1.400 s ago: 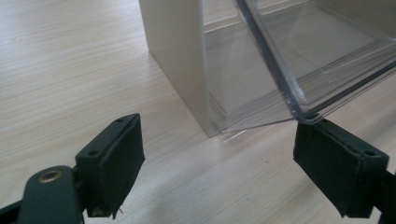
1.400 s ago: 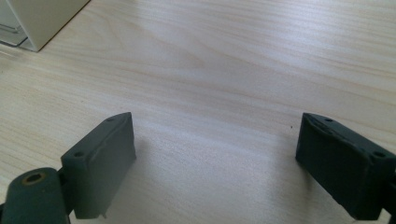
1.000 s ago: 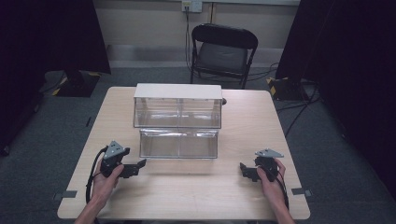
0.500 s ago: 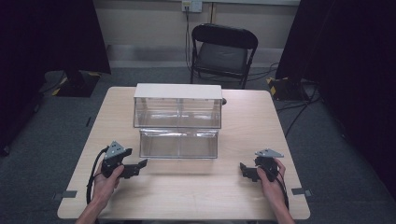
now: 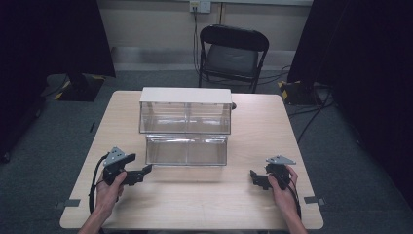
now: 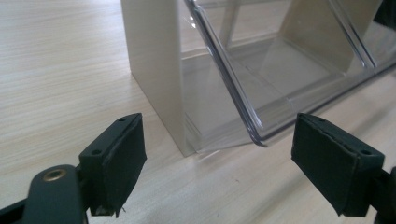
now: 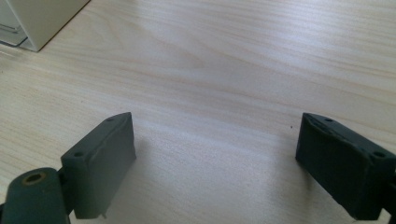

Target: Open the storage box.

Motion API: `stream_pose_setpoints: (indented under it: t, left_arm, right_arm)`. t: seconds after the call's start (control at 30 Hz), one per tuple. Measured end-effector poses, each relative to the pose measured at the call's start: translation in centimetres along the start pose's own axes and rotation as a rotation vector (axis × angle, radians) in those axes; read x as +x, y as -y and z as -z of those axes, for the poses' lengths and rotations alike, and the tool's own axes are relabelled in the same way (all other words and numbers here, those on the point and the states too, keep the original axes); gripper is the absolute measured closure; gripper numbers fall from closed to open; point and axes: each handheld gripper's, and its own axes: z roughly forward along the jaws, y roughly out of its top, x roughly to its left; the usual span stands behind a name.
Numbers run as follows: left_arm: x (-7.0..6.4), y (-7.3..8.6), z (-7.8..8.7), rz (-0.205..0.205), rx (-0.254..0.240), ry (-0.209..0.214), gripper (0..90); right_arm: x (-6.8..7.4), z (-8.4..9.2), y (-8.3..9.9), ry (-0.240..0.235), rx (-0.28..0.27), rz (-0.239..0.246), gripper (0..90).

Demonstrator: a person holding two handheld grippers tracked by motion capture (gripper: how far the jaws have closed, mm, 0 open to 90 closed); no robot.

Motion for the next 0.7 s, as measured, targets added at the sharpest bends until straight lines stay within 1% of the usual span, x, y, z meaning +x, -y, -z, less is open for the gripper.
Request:
stream_pose_setpoints:
  t: [0.03, 0.1, 0.13, 0.17, 0.2, 0.23, 0.3, 0.6, 0.63, 0.67, 0.7]
  left_arm:
    - [-0.18, 0.01, -0.30, -0.003, 0.012, 0.007, 17.3]
    - [-0.24, -0.03, -0.40, -0.007, 0.020, 0.007, 16.7]
    - [-0.28, -0.07, -0.55, -0.017, 0.025, 0.012, 15.8]
    - [-0.37, -0.09, -0.64, -0.029, 0.032, 0.004, 16.5]
    - [-0.40, -0.09, -0.72, -0.047, 0.040, -0.021, 16.5]
    - [-0.23, -0.04, -0.83, -0.031, 0.041, -0.020, 18.2]
    - [-0.12, -0.01, -0.82, -0.029, 0.041, -0.015, 16.3]
    - [-0.32, 0.01, -0.80, -0.042, 0.031, -0.007, 18.8]
    - [-0.36, 0.01, -0.78, -0.046, 0.030, -0.008, 18.8]
    - [-0.34, -0.01, -0.73, -0.040, 0.027, 0.002, 17.6]
    - [-0.33, -0.02, -0.73, -0.041, 0.028, 0.000, 17.1]
  right_arm:
    - [0.00, 0.00, 0.00, 0.000, 0.000, 0.000, 11.1]
    - [0.00, 0.00, 0.00, 0.000, 0.000, 0.000, 11.1]
    - [0.00, 0.00, 0.00, 0.000, 0.000, 0.000, 11.1]
    - [0.00, 0.00, 0.00, 0.000, 0.000, 0.000, 11.1]
    - [0.00, 0.00, 0.00, 0.000, 0.000, 0.000, 11.1]
    - [0.00, 0.00, 0.00, 0.000, 0.000, 0.000, 11.1]
    - [0.00, 0.00, 0.00, 0.000, 0.000, 0.000, 11.1]
    - [0.00, 0.00, 0.00, 0.000, 0.000, 0.000, 11.1]
    - [0.00, 0.00, 0.00, 0.000, 0.000, 0.000, 11.1]
    - [0.00, 0.00, 0.00, 0.000, 0.000, 0.000, 11.1]
    - [0.00, 0.00, 0.00, 0.000, 0.000, 0.000, 11.1]
